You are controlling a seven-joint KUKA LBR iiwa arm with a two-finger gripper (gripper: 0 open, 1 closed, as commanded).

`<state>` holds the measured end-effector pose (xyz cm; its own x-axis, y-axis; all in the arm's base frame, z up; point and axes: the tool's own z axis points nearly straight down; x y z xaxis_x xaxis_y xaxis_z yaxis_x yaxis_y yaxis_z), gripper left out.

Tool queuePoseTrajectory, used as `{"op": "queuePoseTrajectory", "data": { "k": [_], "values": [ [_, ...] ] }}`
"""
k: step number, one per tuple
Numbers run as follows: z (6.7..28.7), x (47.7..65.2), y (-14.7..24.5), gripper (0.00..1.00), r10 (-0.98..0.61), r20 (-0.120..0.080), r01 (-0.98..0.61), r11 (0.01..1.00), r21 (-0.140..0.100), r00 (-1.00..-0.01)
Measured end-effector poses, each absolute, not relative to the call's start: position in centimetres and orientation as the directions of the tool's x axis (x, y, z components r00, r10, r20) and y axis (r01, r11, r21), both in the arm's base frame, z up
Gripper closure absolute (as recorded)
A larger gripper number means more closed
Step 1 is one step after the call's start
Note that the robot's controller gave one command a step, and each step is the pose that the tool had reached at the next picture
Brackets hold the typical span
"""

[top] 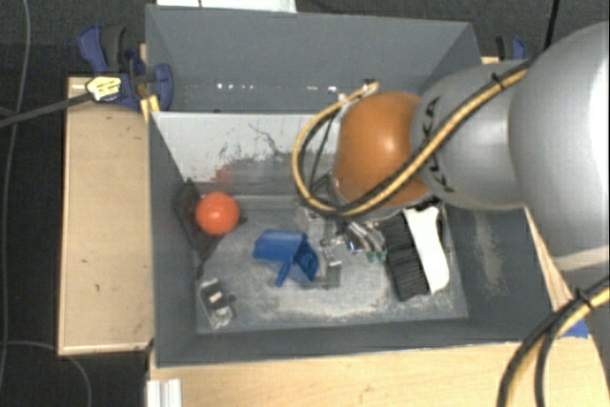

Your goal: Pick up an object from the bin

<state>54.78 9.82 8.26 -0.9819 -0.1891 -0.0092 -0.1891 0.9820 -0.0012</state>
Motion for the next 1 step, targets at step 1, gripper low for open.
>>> {"op": "queuePoseTrajectory", "data": {
  "k": [1],
  "values": [
    [7.61,56.78,12.37,0.00,-0.280,-0.008,-0.280,0.960,-0.001,-0.960]
  ]
}}
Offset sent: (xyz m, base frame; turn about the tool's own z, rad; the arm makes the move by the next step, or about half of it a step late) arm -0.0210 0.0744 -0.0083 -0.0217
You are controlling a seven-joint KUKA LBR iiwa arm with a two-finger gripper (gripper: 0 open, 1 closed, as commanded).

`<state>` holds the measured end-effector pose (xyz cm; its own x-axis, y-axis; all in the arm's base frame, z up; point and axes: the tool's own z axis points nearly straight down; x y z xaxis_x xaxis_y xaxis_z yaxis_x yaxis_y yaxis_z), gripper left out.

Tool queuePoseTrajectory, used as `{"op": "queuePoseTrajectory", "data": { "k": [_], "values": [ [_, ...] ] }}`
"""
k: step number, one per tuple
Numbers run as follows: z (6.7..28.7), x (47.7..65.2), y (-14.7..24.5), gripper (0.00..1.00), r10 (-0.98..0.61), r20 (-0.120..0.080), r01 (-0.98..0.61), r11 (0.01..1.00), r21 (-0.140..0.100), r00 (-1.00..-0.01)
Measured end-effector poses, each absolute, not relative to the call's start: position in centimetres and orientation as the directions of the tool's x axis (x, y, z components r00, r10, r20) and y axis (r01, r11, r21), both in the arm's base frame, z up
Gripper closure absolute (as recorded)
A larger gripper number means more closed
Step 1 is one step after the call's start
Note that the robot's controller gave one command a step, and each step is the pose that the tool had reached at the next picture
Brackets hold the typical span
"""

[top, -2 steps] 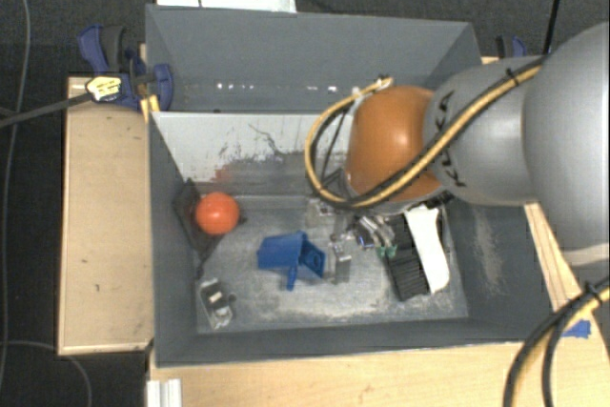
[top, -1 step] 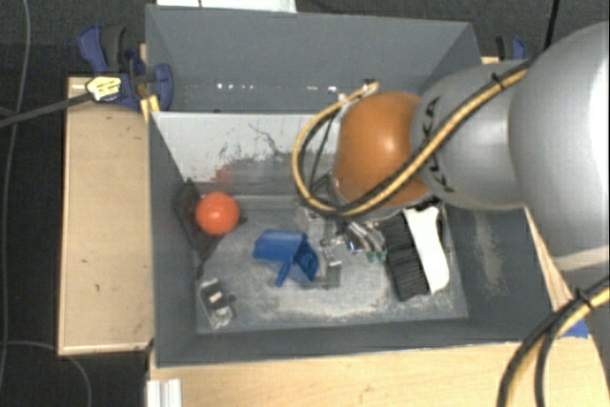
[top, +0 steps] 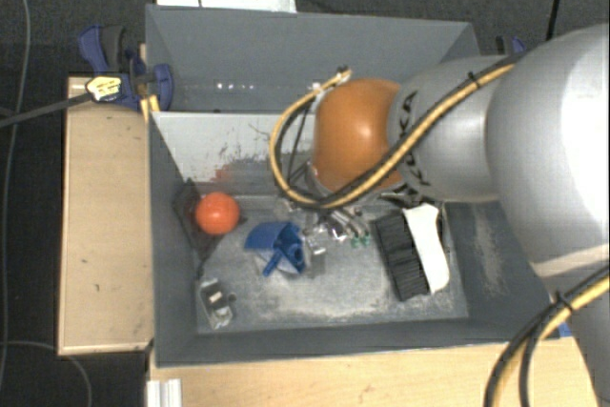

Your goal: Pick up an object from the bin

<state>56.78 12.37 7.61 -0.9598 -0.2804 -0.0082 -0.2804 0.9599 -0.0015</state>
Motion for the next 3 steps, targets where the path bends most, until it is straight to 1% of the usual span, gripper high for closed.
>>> {"op": "queuePoseTrajectory", "data": {
  "k": [1,3],
  "values": [
    [7.54,52.72,17.42,1.00,-0.211,-0.012,-0.211,0.978,0.001,-0.978],
    [7.53,52.73,17.39,1.00,-0.209,-0.012,-0.209,0.978,0.001,-0.978]
  ]
}}
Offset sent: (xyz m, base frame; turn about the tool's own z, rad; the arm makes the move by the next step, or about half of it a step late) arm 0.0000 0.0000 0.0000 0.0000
